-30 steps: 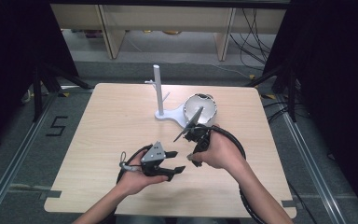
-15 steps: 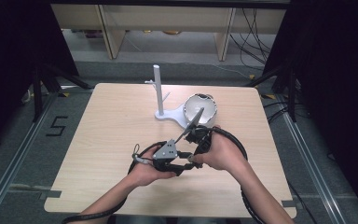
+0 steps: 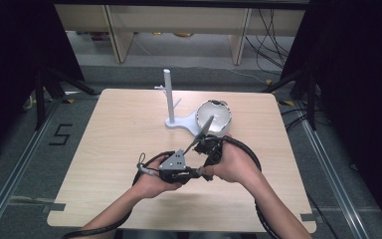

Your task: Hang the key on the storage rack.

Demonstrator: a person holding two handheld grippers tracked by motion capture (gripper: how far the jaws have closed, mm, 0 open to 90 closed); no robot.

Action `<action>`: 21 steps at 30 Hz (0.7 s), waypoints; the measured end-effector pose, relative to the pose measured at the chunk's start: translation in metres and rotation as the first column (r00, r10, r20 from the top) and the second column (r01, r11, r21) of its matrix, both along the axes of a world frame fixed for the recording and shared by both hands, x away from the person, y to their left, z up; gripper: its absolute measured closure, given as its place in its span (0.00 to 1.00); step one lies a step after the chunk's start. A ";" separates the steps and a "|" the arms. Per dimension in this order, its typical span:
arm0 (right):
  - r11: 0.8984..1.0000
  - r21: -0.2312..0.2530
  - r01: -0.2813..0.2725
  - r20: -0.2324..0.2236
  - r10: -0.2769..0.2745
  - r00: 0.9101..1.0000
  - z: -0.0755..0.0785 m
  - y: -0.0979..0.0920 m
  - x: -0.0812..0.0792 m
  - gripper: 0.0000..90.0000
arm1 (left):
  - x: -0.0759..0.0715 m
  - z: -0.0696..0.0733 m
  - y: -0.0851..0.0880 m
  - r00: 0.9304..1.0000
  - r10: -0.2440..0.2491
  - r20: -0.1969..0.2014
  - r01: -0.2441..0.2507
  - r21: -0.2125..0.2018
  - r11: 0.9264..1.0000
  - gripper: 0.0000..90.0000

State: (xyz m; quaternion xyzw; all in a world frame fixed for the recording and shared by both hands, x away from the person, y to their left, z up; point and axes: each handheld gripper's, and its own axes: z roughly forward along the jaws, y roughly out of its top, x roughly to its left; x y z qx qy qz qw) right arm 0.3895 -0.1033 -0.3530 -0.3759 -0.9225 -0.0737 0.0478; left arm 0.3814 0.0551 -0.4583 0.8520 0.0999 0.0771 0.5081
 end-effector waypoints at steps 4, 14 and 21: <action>0.999 0.029 -0.024 0.015 0.023 1.000 -0.004 -0.003 0.002 0.90 | 0.003 0.008 0.004 0.998 0.012 0.067 -0.017 0.075 0.997 0.98; 0.979 0.204 0.012 0.015 -0.016 1.000 -0.013 -0.013 0.009 0.85 | 0.015 0.041 0.011 0.943 0.013 0.332 -0.149 0.390 0.909 0.99; 0.969 0.245 0.036 0.066 -0.054 0.996 -0.030 -0.034 0.004 0.79 | 0.035 0.059 0.027 0.905 0.019 0.426 -0.253 0.501 0.827 0.99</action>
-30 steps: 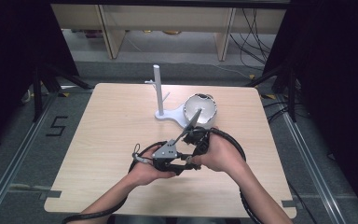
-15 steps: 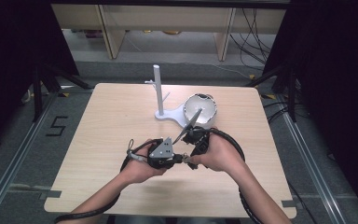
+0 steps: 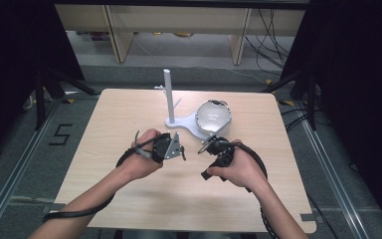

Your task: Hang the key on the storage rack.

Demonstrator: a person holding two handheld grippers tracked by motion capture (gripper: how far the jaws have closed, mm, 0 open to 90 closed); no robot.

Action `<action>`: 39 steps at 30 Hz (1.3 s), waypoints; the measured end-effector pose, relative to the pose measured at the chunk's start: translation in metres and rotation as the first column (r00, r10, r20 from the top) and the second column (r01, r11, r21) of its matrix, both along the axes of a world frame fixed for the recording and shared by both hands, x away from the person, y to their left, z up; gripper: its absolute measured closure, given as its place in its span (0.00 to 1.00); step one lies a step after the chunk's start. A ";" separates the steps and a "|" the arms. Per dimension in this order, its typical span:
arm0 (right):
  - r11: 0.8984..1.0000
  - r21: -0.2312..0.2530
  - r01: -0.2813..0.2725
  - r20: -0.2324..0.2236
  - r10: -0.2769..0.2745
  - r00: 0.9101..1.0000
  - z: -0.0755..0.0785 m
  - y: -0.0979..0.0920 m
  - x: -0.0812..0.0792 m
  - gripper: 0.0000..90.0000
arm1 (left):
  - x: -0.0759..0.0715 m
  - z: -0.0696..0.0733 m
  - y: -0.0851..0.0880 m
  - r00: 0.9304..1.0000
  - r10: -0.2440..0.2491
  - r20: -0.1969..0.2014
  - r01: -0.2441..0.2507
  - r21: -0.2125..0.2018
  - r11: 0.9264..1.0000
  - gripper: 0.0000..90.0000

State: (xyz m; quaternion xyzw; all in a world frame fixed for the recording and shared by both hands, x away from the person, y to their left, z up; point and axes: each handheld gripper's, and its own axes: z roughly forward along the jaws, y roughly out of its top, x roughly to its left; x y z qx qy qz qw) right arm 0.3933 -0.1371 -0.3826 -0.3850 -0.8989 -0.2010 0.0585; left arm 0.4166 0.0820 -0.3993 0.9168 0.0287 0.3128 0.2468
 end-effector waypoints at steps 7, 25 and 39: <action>0.993 0.096 0.071 0.138 -0.083 0.987 -0.025 -0.027 -0.005 0.72 | 0.015 0.011 0.016 0.998 0.056 0.021 -0.056 0.003 0.998 0.99; 0.947 0.298 0.117 0.437 -0.244 0.865 -0.074 -0.087 -0.033 0.66 | 0.054 0.038 0.050 0.978 0.188 0.096 -0.185 -0.032 0.982 0.99; 0.900 0.408 0.154 0.470 -0.352 0.809 -0.097 -0.107 -0.047 0.64 | 0.080 0.049 0.064 0.955 0.259 0.144 -0.258 -0.026 0.966 0.99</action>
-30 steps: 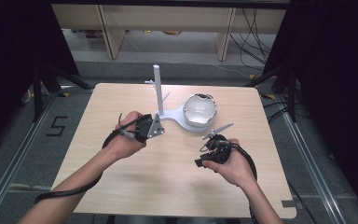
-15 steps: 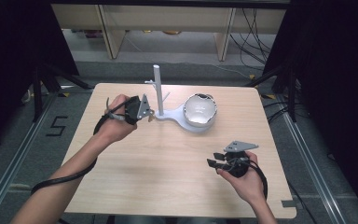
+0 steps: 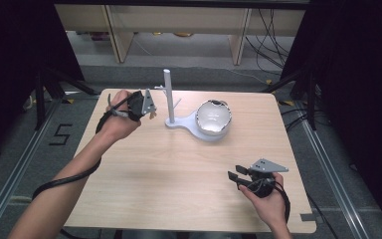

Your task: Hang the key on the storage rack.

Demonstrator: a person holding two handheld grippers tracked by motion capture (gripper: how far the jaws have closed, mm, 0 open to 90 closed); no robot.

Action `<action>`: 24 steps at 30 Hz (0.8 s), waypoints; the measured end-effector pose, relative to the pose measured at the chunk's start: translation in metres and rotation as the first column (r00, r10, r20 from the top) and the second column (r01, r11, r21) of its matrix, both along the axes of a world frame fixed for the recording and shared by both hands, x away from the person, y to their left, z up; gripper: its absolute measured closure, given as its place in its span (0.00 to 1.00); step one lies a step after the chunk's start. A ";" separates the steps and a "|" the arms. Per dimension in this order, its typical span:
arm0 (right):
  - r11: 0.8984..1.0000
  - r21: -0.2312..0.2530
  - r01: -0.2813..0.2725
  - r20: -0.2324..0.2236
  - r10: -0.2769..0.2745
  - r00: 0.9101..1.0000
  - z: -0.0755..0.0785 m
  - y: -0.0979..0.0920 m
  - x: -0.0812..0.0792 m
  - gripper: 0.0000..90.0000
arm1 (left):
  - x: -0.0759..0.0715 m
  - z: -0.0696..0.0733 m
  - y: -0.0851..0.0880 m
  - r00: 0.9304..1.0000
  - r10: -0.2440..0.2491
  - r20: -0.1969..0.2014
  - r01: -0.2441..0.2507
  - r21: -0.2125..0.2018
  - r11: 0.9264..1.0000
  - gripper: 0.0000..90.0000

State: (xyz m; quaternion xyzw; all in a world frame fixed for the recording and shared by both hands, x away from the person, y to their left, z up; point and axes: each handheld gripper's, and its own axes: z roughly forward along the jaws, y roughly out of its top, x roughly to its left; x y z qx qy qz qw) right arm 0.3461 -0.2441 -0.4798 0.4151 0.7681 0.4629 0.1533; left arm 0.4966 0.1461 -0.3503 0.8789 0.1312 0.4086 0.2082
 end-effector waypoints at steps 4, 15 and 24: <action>1.000 -0.006 0.013 0.008 -0.013 1.000 -0.002 -0.004 0.001 0.64 | 0.006 0.003 0.000 1.000 0.010 0.011 -0.010 0.004 1.000 0.99; 1.000 0.005 0.000 0.026 0.000 1.000 -0.005 -0.006 0.002 0.63 | 0.023 0.015 -0.006 0.999 0.026 0.042 -0.027 0.022 0.999 0.99; 1.000 0.018 0.009 0.008 -0.009 1.000 -0.006 -0.004 0.001 0.63 | 0.034 0.017 -0.010 0.998 0.041 0.042 -0.042 0.030 0.999 0.99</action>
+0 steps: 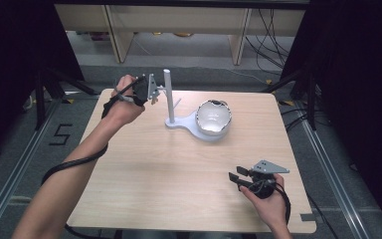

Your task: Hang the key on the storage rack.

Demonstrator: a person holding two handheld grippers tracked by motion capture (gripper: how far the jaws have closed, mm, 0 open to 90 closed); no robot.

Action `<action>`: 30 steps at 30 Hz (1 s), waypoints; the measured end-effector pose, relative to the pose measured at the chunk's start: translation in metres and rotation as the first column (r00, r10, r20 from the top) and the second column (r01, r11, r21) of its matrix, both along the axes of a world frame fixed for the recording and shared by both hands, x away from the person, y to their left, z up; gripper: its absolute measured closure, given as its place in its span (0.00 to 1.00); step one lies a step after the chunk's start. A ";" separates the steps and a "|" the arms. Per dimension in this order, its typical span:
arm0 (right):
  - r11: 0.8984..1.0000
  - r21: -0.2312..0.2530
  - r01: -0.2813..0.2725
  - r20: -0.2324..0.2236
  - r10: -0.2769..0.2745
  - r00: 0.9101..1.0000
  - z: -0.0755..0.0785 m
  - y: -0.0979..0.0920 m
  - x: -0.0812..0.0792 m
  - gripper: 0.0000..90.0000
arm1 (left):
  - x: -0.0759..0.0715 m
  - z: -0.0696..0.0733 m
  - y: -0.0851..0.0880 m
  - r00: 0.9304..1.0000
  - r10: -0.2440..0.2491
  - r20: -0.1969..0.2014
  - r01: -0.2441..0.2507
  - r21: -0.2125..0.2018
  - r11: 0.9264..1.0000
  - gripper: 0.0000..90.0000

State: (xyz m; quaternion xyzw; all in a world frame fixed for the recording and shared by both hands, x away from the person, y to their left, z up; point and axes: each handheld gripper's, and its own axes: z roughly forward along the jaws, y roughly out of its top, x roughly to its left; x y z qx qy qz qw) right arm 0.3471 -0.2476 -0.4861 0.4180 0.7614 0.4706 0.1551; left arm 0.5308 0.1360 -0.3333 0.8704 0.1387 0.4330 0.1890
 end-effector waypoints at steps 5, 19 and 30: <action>1.000 0.000 -0.005 -0.020 0.005 1.000 0.000 0.001 0.000 0.63 | 0.003 0.003 -0.001 1.000 0.005 0.005 -0.005 0.015 1.000 0.99; 0.999 -0.030 -0.020 -0.005 0.020 1.000 -0.001 0.000 0.003 0.62 | 0.008 0.006 -0.008 1.000 0.000 0.010 -0.001 0.060 0.998 0.98; 1.000 -0.026 -0.017 -0.008 0.017 1.000 -0.002 0.001 0.003 0.62 | 0.011 0.007 -0.013 1.000 -0.007 0.012 0.006 0.093 0.996 0.98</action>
